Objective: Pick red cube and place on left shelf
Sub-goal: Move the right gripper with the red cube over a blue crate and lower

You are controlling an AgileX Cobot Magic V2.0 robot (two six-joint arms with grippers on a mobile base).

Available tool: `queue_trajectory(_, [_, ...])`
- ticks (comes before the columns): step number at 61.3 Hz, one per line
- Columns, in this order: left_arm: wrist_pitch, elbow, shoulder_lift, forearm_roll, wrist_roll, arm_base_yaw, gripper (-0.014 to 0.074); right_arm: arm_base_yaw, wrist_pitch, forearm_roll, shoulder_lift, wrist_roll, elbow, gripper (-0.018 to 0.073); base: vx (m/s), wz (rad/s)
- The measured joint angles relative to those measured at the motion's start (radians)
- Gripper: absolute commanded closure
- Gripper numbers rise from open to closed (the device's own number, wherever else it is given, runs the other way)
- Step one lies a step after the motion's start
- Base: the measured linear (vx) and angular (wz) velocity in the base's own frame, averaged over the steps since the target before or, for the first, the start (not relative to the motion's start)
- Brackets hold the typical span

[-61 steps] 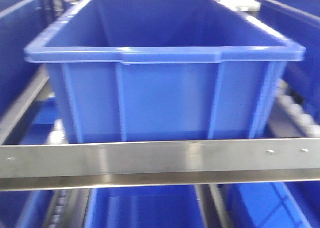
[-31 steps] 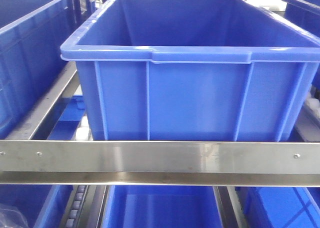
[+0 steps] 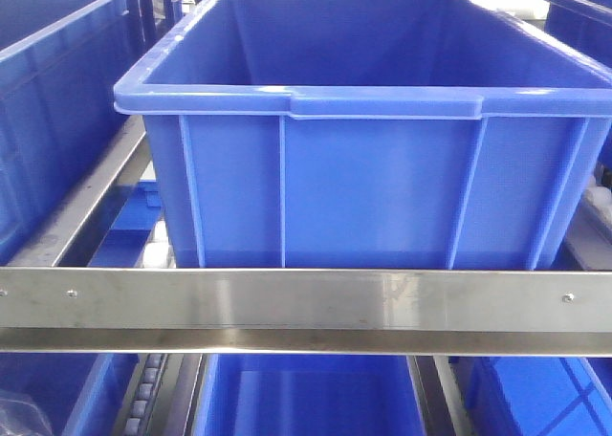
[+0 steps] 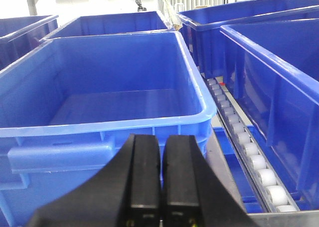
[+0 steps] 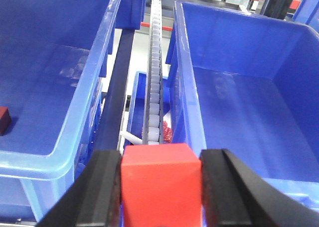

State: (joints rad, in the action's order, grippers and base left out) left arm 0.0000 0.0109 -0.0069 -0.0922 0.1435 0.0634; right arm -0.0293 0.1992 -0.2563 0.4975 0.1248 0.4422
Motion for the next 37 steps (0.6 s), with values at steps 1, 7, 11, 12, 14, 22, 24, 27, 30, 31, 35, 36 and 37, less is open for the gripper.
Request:
queue_trajectory(1, [0.000, 0.000, 0.000, 0.000, 0.000, 0.000, 0.0491, 0.000, 0.000, 0.000, 0.000, 0.000, 0.000, 0.0510, 0.00, 0.00])
queue_trajectory(7, [0.000, 0.000, 0.000, 0.000, 0.000, 0.000, 0.0491, 0.000, 0.000, 0.000, 0.000, 0.000, 0.000, 0.0510, 0.00, 0.00])
queue_trajectory(11, [0.000, 0.000, 0.000, 0.000, 0.000, 0.000, 0.0491, 0.000, 0.000, 0.000, 0.000, 0.000, 0.000, 0.0510, 0.00, 0.00])
queue_trajectory(12, [0.000, 0.000, 0.000, 0.000, 0.000, 0.000, 0.0491, 0.000, 0.000, 0.000, 0.000, 0.000, 0.000, 0.0510, 0.00, 0.00])
queue_trajectory(14, [0.000, 0.000, 0.000, 0.000, 0.000, 0.000, 0.0491, 0.000, 0.000, 0.000, 0.000, 0.000, 0.000, 0.0510, 0.00, 0.00])
queue_trajectory(22, [0.000, 0.000, 0.000, 0.000, 0.000, 0.000, 0.0491, 0.000, 0.000, 0.000, 0.000, 0.000, 0.000, 0.0510, 0.00, 0.00])
queue_trajectory(24, [0.000, 0.000, 0.000, 0.000, 0.000, 0.000, 0.0491, 0.000, 0.000, 0.000, 0.000, 0.000, 0.000, 0.0510, 0.00, 0.00])
queue_trajectory(27, [0.000, 0.000, 0.000, 0.000, 0.000, 0.000, 0.0491, 0.000, 0.000, 0.000, 0.000, 0.000, 0.000, 0.0510, 0.00, 0.00])
queue_trajectory(30, [0.000, 0.000, 0.000, 0.000, 0.000, 0.000, 0.0491, 0.000, 0.000, 0.000, 0.000, 0.000, 0.000, 0.0510, 0.00, 0.00])
queue_trajectory(31, [0.000, 0.000, 0.000, 0.000, 0.000, 0.000, 0.0491, 0.000, 0.000, 0.000, 0.000, 0.000, 0.000, 0.0510, 0.00, 0.00])
queue_trajectory(35, [0.000, 0.000, 0.000, 0.000, 0.000, 0.000, 0.0491, 0.000, 0.000, 0.000, 0.000, 0.000, 0.000, 0.0510, 0.00, 0.00])
queue_trajectory(36, [0.000, 0.000, 0.000, 0.000, 0.000, 0.000, 0.0491, 0.000, 0.000, 0.000, 0.000, 0.000, 0.000, 0.0510, 0.00, 0.00])
queue_trajectory(37, [0.000, 0.000, 0.000, 0.000, 0.000, 0.000, 0.0491, 0.000, 0.000, 0.000, 0.000, 0.000, 0.000, 0.0510, 0.00, 0.00])
